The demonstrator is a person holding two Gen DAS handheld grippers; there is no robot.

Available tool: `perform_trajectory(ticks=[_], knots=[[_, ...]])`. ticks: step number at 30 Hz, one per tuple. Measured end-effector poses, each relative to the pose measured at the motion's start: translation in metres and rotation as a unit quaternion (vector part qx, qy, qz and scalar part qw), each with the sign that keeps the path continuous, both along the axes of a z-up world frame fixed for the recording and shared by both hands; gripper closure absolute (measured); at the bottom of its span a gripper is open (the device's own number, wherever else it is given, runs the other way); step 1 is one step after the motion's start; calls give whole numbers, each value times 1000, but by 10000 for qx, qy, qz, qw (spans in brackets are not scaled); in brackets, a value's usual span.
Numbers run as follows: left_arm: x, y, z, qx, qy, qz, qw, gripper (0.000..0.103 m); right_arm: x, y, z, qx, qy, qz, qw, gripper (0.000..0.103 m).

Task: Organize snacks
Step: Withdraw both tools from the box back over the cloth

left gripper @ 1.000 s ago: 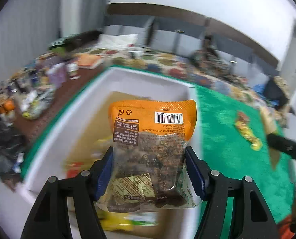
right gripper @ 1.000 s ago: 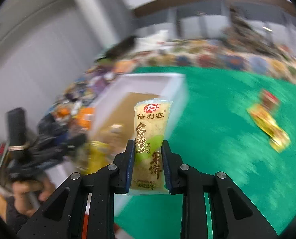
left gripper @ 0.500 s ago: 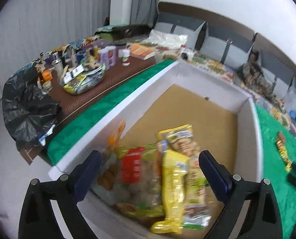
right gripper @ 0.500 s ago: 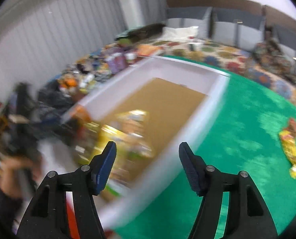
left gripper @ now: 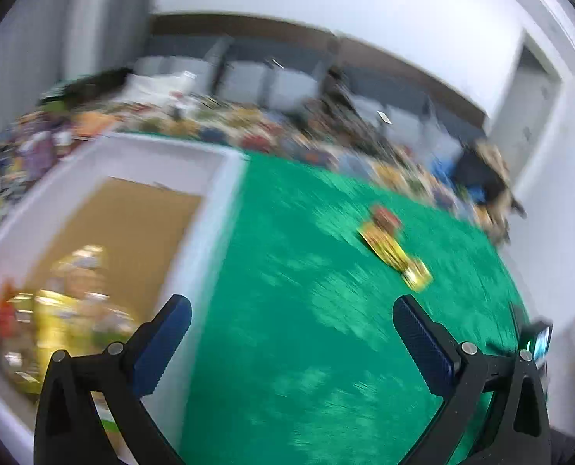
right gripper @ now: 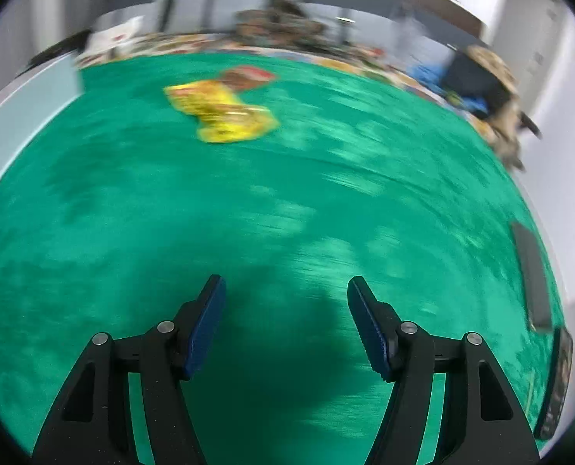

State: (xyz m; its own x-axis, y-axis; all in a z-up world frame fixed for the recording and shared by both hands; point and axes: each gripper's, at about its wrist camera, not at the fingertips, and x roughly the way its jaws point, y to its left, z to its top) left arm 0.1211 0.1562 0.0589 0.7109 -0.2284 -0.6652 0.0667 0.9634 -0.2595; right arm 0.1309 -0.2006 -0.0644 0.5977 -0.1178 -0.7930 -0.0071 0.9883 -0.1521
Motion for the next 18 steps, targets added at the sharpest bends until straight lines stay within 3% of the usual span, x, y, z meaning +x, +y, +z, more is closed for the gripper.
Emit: perform_trajectory(ticks=[3, 8, 12, 18], knots=[[18, -58, -32, 202, 260, -524, 9981, 0, 7, -35, -2, 83, -22, -365, 9993, 34], [46, -116, -84, 831, 592, -850, 9911, 0, 15, -54, -10, 285, 15, -542, 9981, 31], [65, -129, -111, 1081, 756, -756, 9884, 0, 4, -61, -12, 475, -101, -609, 9970, 27], [85, -122, -142, 824, 1089, -395, 9898, 0, 5, -70, -17, 679, -104, -657, 9955, 19]])
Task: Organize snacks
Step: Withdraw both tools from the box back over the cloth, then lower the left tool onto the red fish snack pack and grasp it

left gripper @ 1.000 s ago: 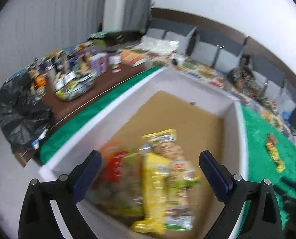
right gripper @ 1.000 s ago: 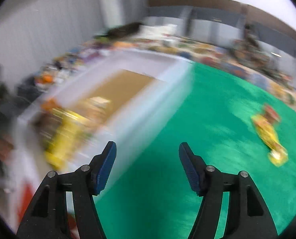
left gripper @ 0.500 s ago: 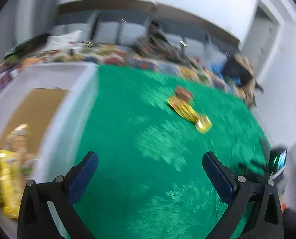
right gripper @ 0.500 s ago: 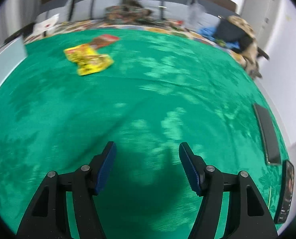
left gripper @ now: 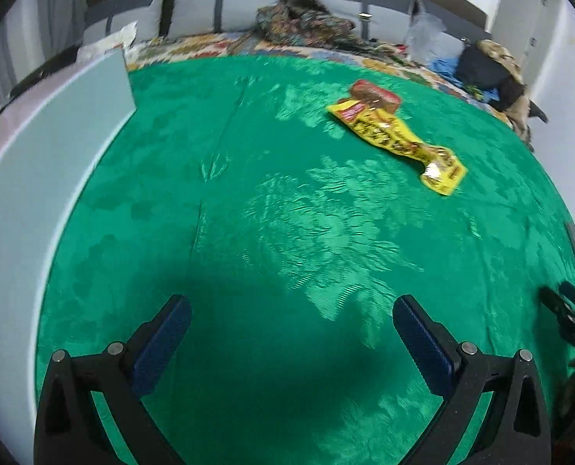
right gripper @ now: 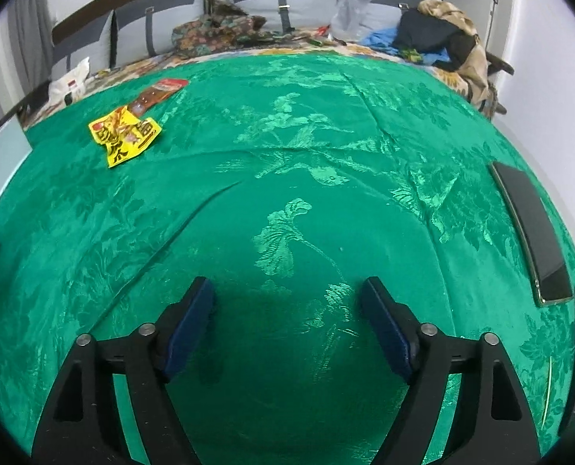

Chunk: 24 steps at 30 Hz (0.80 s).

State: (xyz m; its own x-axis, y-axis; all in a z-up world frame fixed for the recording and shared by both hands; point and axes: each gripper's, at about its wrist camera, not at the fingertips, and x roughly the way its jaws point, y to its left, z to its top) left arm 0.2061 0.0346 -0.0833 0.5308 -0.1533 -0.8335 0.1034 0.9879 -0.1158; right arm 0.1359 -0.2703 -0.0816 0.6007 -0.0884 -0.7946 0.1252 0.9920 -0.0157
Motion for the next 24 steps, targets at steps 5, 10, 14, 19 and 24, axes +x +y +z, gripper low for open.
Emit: perform_trajectory(ticks=[5, 10, 14, 19, 24], knots=[[6, 8, -15, 26, 80, 154, 9998, 0, 0, -1, -2, 15, 5, 9, 10000, 18], [2, 2, -20, 426, -44, -1, 9991, 0, 0, -1, -2, 19, 2, 8, 10000, 18], [-1, 2, -21, 496, -149, -168, 9985, 0, 0, -1, -1, 23, 1, 9, 10000, 18], [9, 2, -18, 549, 197, -484, 9971, 0, 0, -1, -2, 23, 1, 9, 10000, 18], [48, -9, -2, 550, 648, -1099, 9903, 0, 0, -1, -1, 30, -2, 11, 10000, 17]])
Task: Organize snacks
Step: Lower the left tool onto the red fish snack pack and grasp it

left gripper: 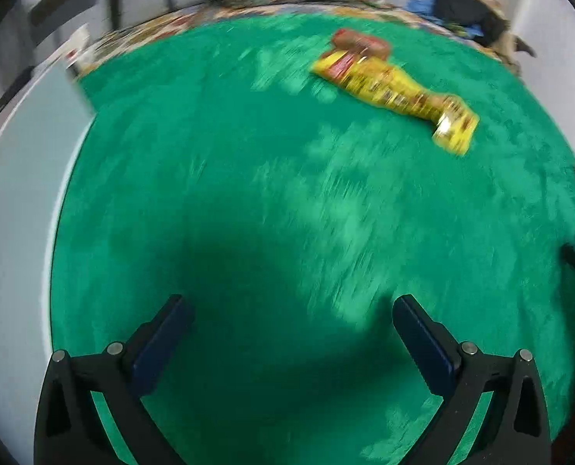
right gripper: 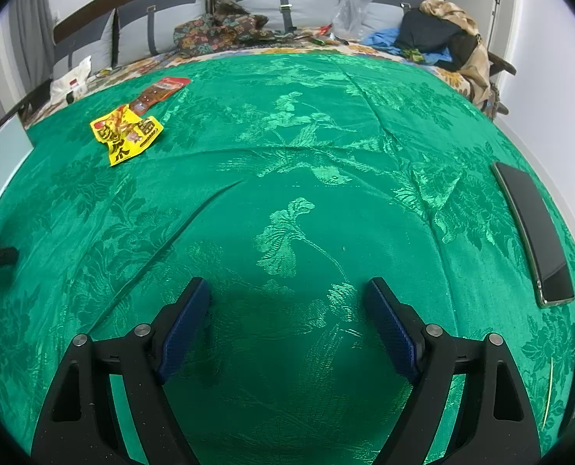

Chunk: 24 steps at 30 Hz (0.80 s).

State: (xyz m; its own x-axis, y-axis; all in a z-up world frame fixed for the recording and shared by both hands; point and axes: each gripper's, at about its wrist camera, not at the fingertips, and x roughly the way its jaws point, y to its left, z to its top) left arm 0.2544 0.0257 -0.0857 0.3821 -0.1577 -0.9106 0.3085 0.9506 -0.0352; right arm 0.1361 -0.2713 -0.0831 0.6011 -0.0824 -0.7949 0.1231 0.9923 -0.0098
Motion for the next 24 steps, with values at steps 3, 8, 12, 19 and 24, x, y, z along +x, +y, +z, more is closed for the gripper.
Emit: perform_trajectory(ticks=[3, 8, 12, 19, 24], knots=[[41, -26, 31, 16, -305, -492, 9983, 0, 0, 0, 0, 7, -1, 2, 10000, 17], [128, -85, 60, 163, -446, -1012, 9937, 0, 0, 0, 0, 9, 0, 4, 10000, 17], [184, -131, 51, 332, -303, -1188, 9919, 0, 0, 0, 0, 11, -2, 4, 10000, 17], [232, -164, 0, 553, 262, -1100, 9920, 0, 0, 0, 0, 11, -3, 3, 10000, 17], [234, -157, -9, 253, 376, -1014, 9938, 23, 0, 0, -1, 13, -4, 2, 10000, 17]])
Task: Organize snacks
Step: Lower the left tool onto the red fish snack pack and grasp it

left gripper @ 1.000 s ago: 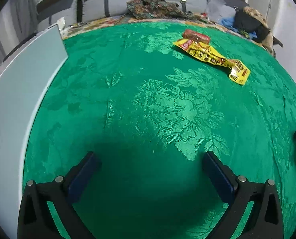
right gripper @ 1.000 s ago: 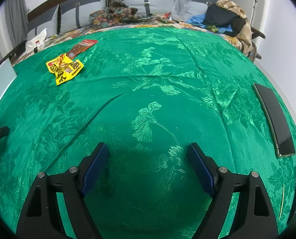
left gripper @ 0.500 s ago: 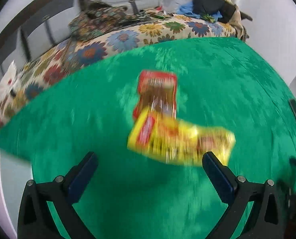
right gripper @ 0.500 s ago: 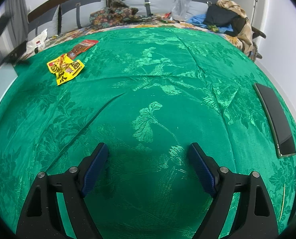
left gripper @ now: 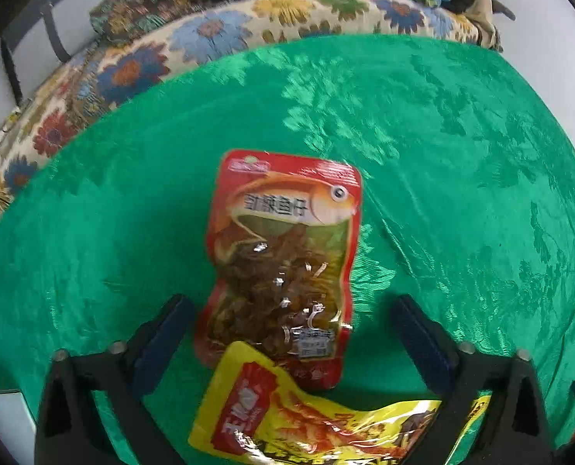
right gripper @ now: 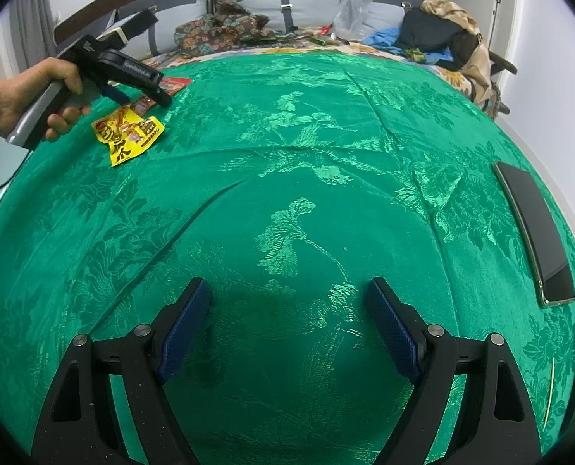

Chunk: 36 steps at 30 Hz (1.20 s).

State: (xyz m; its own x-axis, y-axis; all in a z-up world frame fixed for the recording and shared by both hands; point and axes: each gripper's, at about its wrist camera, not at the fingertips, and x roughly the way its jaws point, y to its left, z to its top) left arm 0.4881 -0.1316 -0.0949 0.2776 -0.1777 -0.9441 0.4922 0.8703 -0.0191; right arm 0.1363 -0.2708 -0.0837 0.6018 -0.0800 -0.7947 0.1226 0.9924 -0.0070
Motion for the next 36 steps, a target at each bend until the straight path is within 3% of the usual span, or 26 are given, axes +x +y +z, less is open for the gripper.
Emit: perform_trajectory(ticks=[3, 6, 10, 13, 15, 19, 22, 26, 30, 33, 36], knots=[[-1, 11, 11, -172, -148, 144, 9996, 53, 0, 0, 0, -2, 0, -1, 10000, 17], [-14, 17, 14, 24, -234, 115, 9997, 57, 0, 0, 0, -3, -2, 2, 10000, 17], [-56, 39, 13, -38, -258, 171, 9995, 57, 0, 0, 0, -3, -2, 1, 10000, 16], [-95, 79, 14, -307, -109, 746, 9967, 57, 0, 0, 0, -2, -2, 1, 10000, 16], [-132, 116, 15, -452, 2, 1343, 9899, 57, 0, 0, 0, -2, -3, 0, 10000, 16], [-198, 166, 14, -266, -16, 1919, 9810, 56, 0, 0, 0, -3, -4, -1, 10000, 16], [-238, 192, 12, -318, -100, 2012, 9790, 47, 0, 0, 0, -2, -4, 0, 10000, 16], [-262, 212, 3, -705, -226, 1911, 9788, 17, 0, 0, 0, -3, -5, -1, 10000, 16], [-264, 207, -2, -614, -464, 1716, 9822, 4, 0, 0, 0, -5, -5, -2, 10000, 16], [-264, 198, -9, -244, -713, 1535, 9853, 0, 0, 0, 0, -4, -5, -5, 10000, 16], [-263, 211, -8, -330, -894, 1816, 9787, 0, 0, 0, 0, -1, -6, 0, 10000, 16]])
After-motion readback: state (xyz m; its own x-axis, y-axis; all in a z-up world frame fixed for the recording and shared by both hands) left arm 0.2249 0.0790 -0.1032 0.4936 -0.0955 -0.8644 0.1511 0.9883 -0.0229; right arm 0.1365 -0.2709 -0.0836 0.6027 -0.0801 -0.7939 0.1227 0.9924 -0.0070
